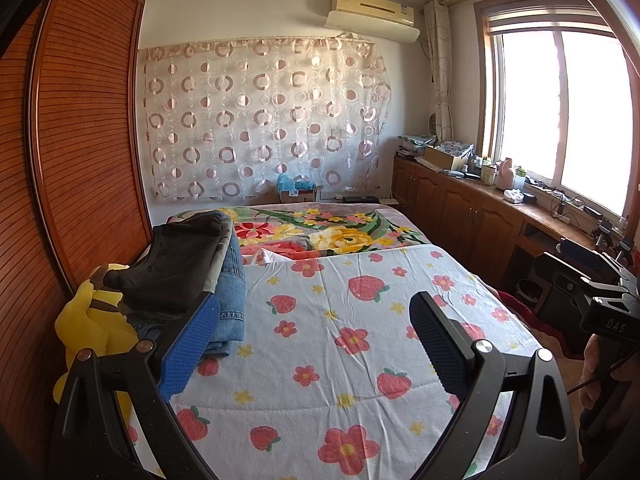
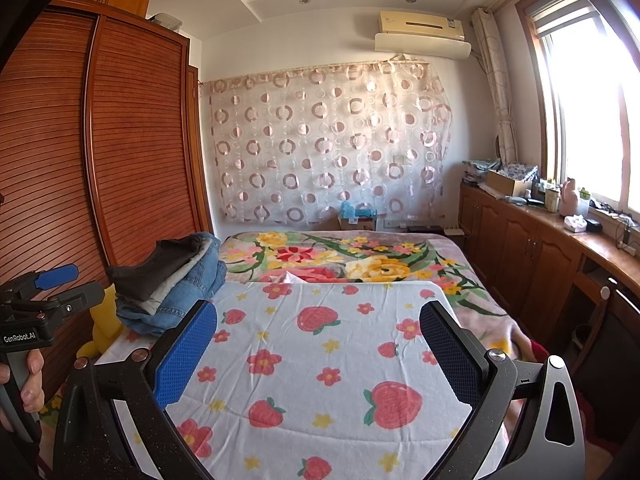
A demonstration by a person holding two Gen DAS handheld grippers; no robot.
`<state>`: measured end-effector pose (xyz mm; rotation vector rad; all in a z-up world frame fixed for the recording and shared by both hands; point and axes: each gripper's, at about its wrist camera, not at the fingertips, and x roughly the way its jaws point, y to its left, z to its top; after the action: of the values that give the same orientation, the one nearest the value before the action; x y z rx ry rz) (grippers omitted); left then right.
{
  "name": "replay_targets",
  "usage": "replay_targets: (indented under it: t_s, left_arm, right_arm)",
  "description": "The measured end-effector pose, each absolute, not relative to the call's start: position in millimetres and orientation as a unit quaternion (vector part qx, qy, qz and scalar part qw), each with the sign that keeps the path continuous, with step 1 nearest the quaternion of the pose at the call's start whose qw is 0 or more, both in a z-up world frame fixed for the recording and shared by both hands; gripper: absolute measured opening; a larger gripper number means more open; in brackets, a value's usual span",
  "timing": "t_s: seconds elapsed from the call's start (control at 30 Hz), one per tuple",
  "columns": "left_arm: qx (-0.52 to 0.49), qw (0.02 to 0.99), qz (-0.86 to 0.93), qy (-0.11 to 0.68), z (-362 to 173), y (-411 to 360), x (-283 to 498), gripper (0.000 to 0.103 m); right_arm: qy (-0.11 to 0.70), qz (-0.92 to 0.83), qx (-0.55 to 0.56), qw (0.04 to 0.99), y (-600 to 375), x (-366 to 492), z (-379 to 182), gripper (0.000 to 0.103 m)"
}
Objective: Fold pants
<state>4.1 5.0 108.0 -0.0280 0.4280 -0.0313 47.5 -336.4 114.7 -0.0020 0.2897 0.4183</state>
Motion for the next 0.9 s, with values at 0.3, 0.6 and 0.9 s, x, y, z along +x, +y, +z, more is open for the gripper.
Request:
replay_targets:
  t_s: [0.3, 0.6, 0.9]
  left_arm:
    - [-0.015, 0.977, -0.016, 0.213, 108.3, 5.3, 4.3, 0.096]
    - [-0.015, 0.977, -0.016, 0.213, 108.7, 4.8, 4.2, 0.096]
    - [-0.015, 0.977, -0.015, 0.213, 109.1, 4.5, 4.4, 0.096]
  right_arm:
    - [0.144, 0.206, -0.001, 0.968, -335.4, 47.6, 114.4, 0.101]
    - [0.144, 0.207, -0.001, 0.968, -335.1, 47.2, 113.7, 0.101]
    - [0.144, 0.207, -0.001, 0.968, -334.8, 47.1, 113.5, 0.101]
